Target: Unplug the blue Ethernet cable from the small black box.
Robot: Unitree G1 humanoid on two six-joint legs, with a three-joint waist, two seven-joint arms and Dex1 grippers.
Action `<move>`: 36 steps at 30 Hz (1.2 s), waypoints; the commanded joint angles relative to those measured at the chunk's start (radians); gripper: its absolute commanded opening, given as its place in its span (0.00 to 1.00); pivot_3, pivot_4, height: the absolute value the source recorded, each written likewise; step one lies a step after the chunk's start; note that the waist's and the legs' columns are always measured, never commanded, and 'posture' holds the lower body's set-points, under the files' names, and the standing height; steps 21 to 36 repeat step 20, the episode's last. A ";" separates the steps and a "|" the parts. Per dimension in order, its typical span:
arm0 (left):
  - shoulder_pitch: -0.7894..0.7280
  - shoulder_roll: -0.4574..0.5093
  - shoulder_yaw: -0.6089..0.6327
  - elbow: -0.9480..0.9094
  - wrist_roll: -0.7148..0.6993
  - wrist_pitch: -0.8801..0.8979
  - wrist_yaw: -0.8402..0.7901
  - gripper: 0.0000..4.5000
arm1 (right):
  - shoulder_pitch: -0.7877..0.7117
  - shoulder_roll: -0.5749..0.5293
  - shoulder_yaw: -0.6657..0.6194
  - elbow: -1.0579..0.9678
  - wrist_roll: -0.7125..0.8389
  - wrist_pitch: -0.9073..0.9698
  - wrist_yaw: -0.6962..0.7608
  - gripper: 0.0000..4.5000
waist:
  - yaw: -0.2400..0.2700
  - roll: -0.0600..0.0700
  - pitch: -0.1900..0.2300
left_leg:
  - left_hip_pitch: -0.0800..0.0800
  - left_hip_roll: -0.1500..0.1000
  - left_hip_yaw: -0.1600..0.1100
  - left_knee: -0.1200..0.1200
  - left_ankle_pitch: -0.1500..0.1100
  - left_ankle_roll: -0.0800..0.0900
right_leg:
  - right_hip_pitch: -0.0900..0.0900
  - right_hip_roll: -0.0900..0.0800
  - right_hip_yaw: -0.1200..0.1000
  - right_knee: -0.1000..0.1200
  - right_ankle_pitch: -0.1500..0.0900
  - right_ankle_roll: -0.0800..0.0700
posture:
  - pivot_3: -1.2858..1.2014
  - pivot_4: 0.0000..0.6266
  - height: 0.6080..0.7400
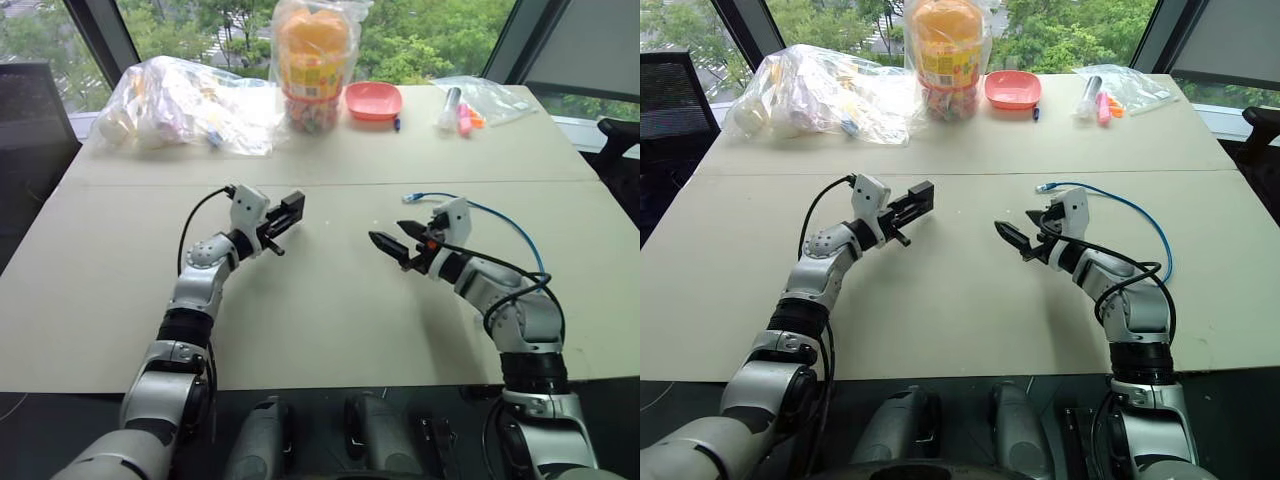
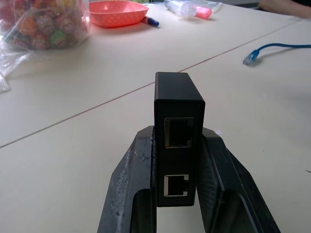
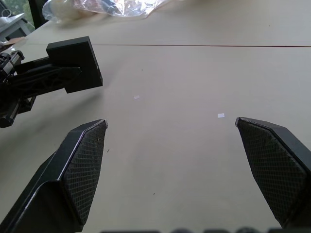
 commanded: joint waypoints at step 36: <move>0.335 0.320 0.127 -0.783 -0.383 0.620 -0.133 0.94 | 0.181 -0.222 -0.180 -0.241 0.181 0.048 0.150 1.00 | -0.002 0.000 0.000 | 0.002 0.001 -0.001 0.000 -0.001 0.001 | 0.003 0.000 0.000 -0.002 -0.002 -0.004 | 0.52 0.24 1.00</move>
